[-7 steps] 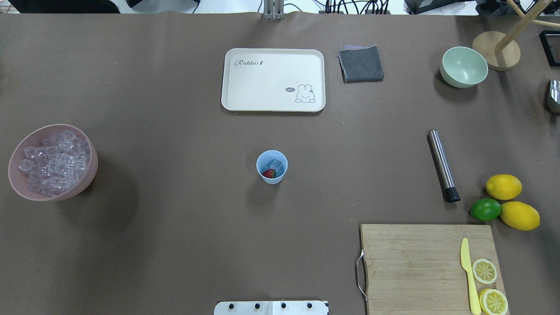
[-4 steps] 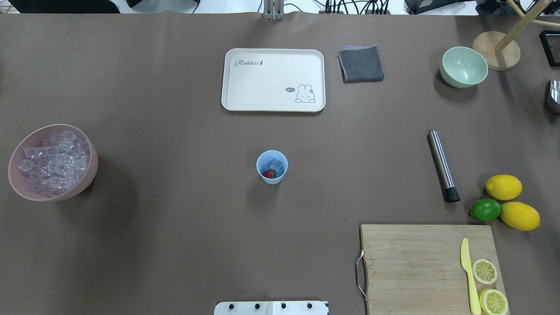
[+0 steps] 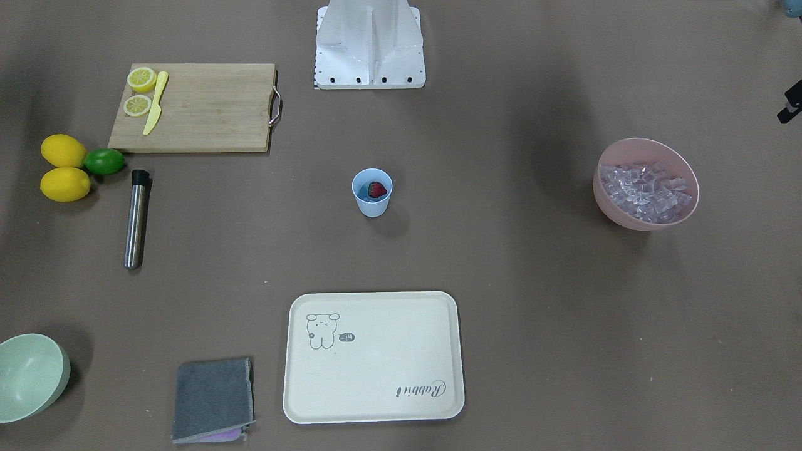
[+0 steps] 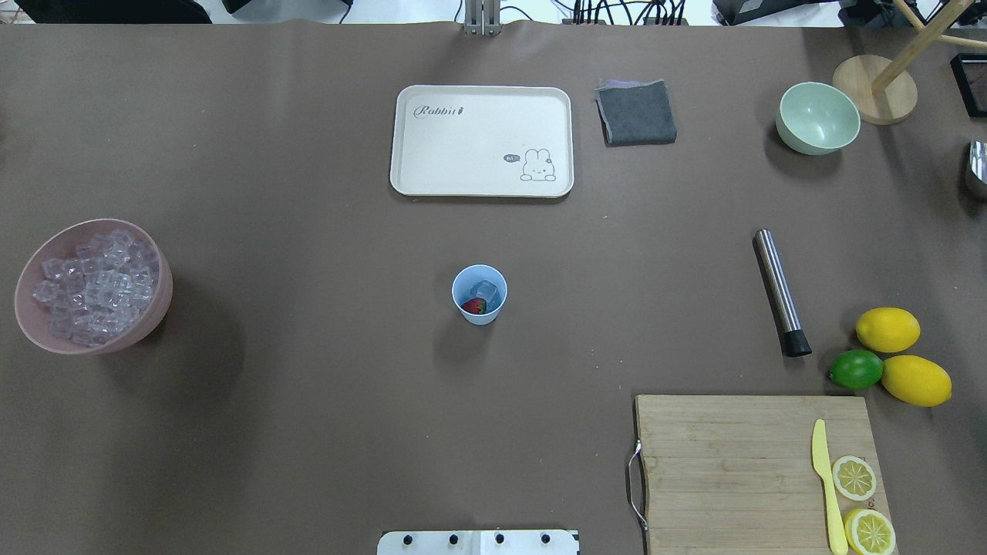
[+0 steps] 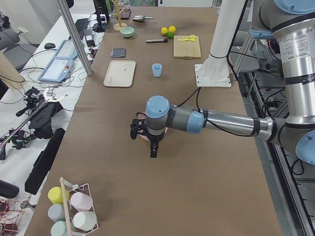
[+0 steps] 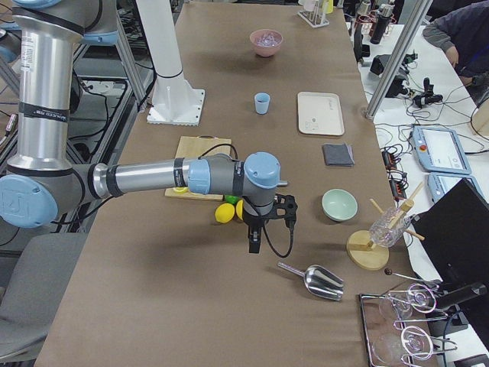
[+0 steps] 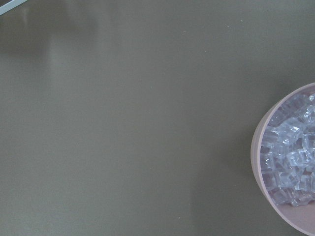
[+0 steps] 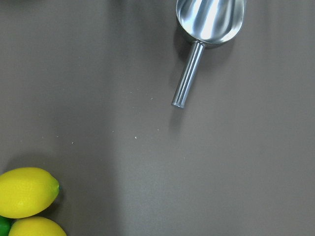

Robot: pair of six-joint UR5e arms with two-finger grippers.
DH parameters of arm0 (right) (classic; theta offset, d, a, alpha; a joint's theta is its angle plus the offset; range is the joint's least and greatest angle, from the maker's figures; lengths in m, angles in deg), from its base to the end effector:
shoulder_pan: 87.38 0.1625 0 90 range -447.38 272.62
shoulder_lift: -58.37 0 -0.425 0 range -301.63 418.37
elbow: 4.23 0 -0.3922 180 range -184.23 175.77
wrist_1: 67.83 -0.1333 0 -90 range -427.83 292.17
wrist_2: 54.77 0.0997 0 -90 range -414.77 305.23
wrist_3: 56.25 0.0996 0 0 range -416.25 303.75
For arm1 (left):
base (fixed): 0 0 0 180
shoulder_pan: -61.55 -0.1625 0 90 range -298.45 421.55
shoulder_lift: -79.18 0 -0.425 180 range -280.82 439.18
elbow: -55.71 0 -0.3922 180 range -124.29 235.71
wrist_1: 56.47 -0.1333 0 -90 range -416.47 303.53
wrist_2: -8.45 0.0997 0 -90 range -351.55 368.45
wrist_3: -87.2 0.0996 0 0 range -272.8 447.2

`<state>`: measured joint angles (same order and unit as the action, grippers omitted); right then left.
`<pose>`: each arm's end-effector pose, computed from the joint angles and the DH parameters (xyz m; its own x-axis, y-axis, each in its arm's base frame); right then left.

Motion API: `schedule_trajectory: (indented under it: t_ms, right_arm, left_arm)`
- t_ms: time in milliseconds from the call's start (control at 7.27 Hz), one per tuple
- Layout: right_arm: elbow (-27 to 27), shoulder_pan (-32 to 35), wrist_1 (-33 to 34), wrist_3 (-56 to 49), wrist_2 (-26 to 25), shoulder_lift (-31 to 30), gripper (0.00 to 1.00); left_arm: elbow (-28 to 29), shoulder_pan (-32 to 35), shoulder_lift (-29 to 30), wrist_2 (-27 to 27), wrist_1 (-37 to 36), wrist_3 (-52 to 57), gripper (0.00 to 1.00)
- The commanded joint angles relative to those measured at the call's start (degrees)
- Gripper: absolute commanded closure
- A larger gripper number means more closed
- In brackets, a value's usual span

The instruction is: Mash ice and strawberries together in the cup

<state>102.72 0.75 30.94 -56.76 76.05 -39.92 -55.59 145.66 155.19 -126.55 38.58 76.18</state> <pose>0.0543 -0.4280 0.5996 0.7561 -0.0323 0.6537 0.0394 0.9992 0.0039 -0.0216 -0.4031 0.5724 0.6943 0.0333 -0.7189 0.0331 0.9964 0.0781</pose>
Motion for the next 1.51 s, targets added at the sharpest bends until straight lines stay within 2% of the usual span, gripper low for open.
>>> schedule_trajectory:
  t_ms: [0,1376]
  right_arm:
    - [0.53,0.03,-0.16,-0.11,0.13,0.29,0.00]
    - [3.88,0.11,-0.16,0.33,0.22,0.55,0.00]
  left_arm:
    - [0.03,0.00,0.02,0.00,0.13,0.03,0.02]
    - [0.03,0.00,-0.76,0.09,0.13,0.03,0.02]
